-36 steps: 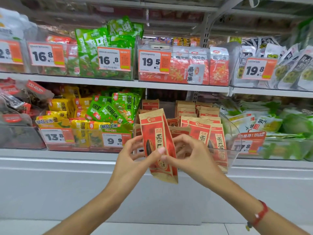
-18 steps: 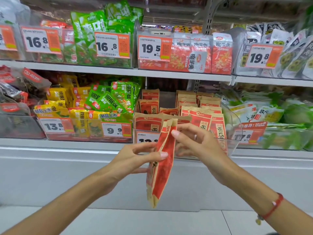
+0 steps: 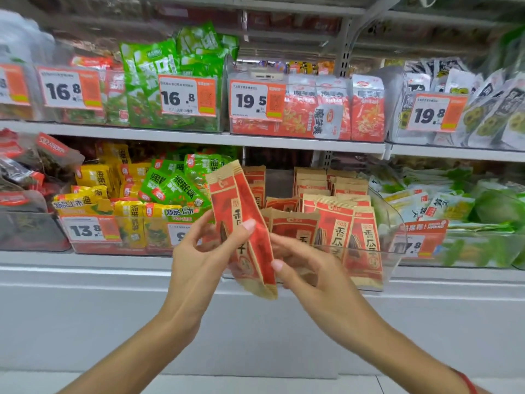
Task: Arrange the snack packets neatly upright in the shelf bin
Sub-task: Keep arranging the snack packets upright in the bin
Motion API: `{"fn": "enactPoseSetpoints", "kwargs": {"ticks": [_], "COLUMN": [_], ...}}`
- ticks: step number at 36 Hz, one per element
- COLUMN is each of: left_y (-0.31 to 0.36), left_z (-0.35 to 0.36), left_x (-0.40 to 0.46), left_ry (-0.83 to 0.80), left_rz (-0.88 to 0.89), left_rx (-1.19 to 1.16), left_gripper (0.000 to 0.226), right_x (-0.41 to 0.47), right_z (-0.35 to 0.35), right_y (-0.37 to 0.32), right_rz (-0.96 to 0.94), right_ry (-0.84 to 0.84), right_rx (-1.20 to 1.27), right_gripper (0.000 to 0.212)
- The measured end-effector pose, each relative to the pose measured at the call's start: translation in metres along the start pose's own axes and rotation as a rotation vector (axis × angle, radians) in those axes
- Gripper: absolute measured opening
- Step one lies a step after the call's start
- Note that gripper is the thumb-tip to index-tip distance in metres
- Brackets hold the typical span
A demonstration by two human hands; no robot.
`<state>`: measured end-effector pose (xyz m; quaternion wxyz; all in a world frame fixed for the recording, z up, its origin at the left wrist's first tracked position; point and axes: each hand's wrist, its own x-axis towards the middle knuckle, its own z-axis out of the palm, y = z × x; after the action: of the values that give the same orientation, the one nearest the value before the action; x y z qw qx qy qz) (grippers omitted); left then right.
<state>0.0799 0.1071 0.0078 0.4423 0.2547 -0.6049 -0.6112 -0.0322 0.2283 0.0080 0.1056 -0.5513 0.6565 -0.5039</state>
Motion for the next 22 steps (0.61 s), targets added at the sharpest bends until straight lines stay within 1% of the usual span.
{"fn": "enactPoseSetpoints", "kwargs": {"ticks": [2, 4, 6, 8, 10, 12, 14, 16, 18, 19, 20, 22], "left_y": [0.003, 0.004, 0.002, 0.0, -0.003, -0.005, -0.008, -0.009, -0.011, -0.013, -0.014, -0.016], "left_z": [0.005, 0.009, 0.013, 0.014, 0.012, 0.008, 0.004, 0.003, 0.003, 0.004, 0.004, 0.005], "left_x": [-0.002, -0.005, -0.009, -0.009, -0.007, -0.003, 0.001, 0.002, 0.0, -0.002, -0.003, -0.005], "left_ry": [0.004, -0.03, -0.066, -0.086, -0.108, -0.112, -0.132, -0.165, -0.156, -0.13, -0.096, -0.03], "left_rz": [0.02, 0.011, -0.004, -0.033, -0.066, -0.097, -0.135, -0.177, -0.171, -0.15, -0.129, -0.087], "left_rx": [0.01, 0.019, 0.036, 0.031, -0.019, -0.023, -0.008, -0.04, -0.032, -0.025, -0.018, 0.0], "left_gripper": [0.049, 0.042, 0.046, 0.051, 0.053, 0.055, 0.045, 0.032, 0.027, 0.024, 0.022, 0.022], "right_x": [0.0, 0.001, 0.004, 0.007, 0.012, 0.015, 0.017, 0.018, 0.017, 0.016, 0.014, 0.009], "right_z": [0.003, 0.005, 0.005, 0.0, -0.009, -0.019, -0.025, -0.027, -0.026, -0.024, -0.022, -0.014], "right_y": [-0.002, -0.002, 0.001, 0.005, 0.007, 0.01, 0.014, 0.019, 0.023, 0.024, 0.023, 0.017], "right_rz": [-0.033, -0.055, -0.067, -0.04, 0.045, 0.153, 0.239, 0.288, 0.283, 0.245, 0.194, 0.109], "right_ry": [0.032, 0.086, 0.133, 0.153, 0.119, 0.055, 0.018, -0.005, 0.028, 0.062, 0.085, 0.078], "right_rx": [-0.059, -0.145, -0.187, -0.184, -0.085, 0.104, 0.212, 0.217, 0.136, 0.048, -0.051, -0.204], "right_gripper": [0.033, 0.032, 0.034, 0.034, 0.03, 0.027, 0.027, 0.028, 0.027, 0.028, 0.032, 0.053]}}
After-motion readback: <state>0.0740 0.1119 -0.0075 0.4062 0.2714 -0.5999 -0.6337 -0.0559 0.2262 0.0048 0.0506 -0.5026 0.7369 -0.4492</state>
